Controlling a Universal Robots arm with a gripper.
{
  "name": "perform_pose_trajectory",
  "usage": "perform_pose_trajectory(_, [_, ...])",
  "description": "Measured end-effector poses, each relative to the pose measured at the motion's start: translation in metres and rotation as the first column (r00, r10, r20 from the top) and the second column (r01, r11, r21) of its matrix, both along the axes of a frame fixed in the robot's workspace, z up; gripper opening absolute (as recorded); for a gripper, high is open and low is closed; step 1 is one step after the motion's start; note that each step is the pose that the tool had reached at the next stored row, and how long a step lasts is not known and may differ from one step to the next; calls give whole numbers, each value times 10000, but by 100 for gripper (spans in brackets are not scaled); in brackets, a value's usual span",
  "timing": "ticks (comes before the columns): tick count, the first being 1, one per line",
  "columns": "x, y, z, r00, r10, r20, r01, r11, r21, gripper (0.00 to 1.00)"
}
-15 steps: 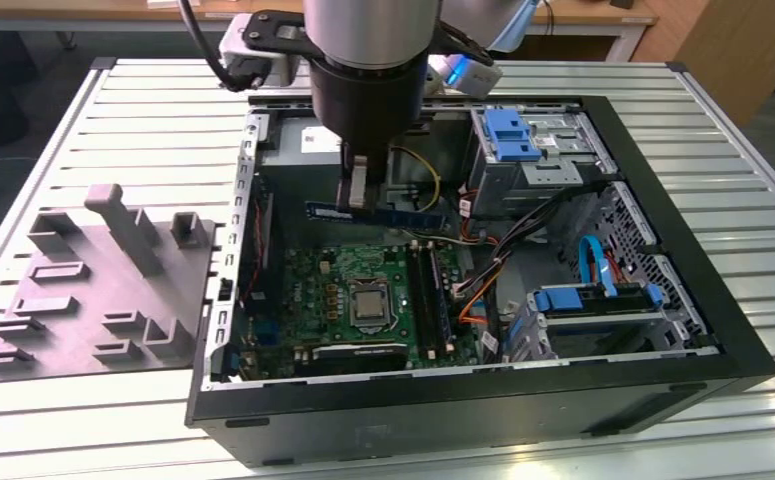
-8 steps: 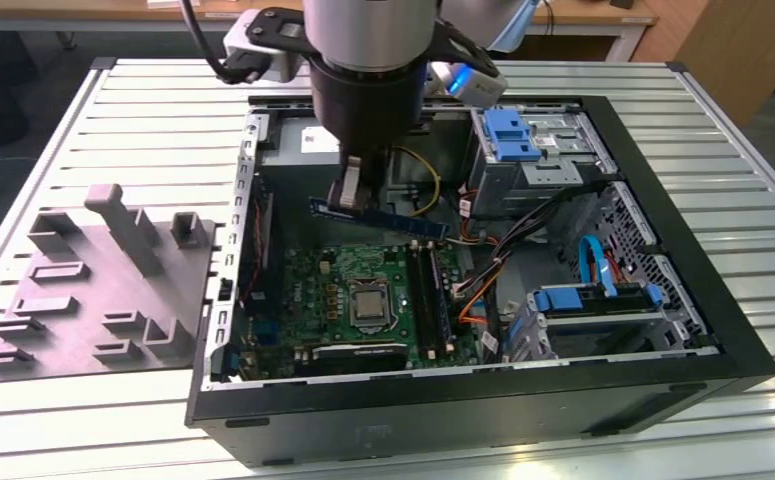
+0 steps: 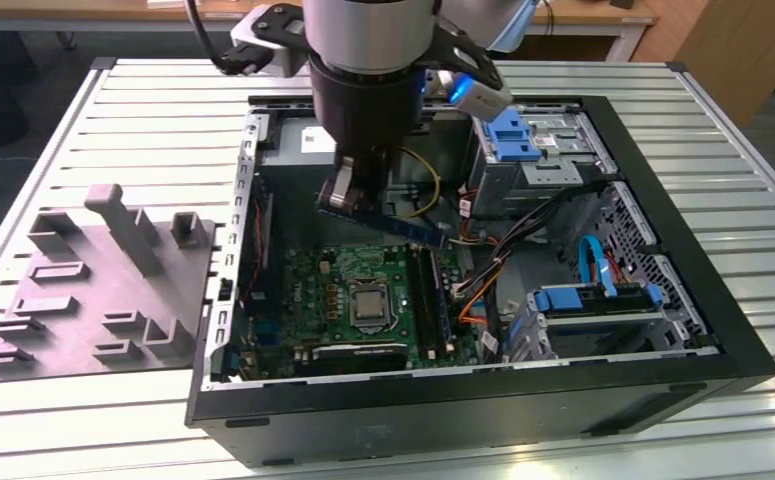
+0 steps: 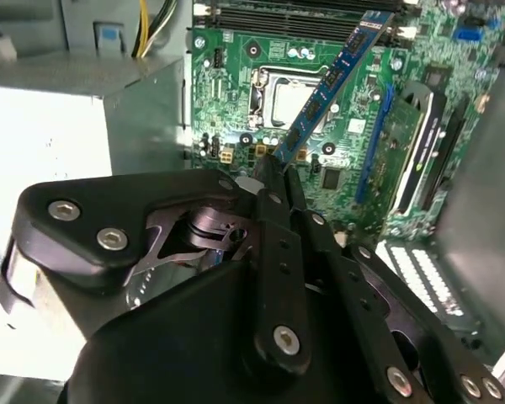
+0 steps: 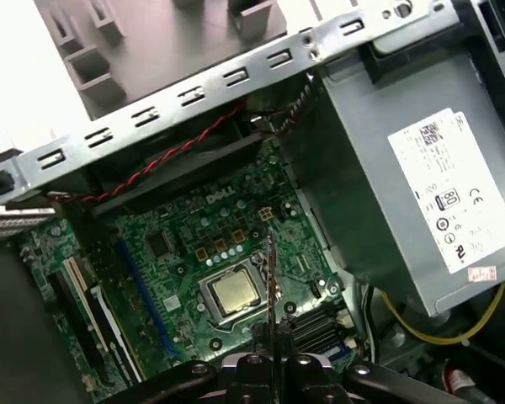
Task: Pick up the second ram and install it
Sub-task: 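Insert the second ram into the second slot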
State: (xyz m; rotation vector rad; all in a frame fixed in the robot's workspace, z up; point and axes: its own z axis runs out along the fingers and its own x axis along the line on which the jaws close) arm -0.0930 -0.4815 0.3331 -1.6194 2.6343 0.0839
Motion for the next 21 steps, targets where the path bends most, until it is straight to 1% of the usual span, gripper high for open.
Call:
perform_pose_trajectory(3, [0,0,-5,9986,-538,0,538,9986,1,14])
perform_pose_trajectory(5, [0,0,-8,9959,-907,0,907,9959,0,14])
perform_pose_trajectory(8, [0,0,-14,9895,-1444,0,1444,9895,-1,14])
perform_pose_trajectory(10, [0,0,-18,9837,-1798,0,1798,9837,0,14])
perform_pose_trajectory(13, [0,0,-26,9723,-2338,1,2338,9723,0,14])
perform_pose_trajectory(16, [0,0,-35,9583,-2859,0,2859,9583,0,14])
perform_pose_trajectory(19, [0,0,-45,9409,-3386,0,3386,9409,-1,14])
perform_pose_trajectory(21, [0,0,-58,9281,-3723,0,3723,9281,1,14])
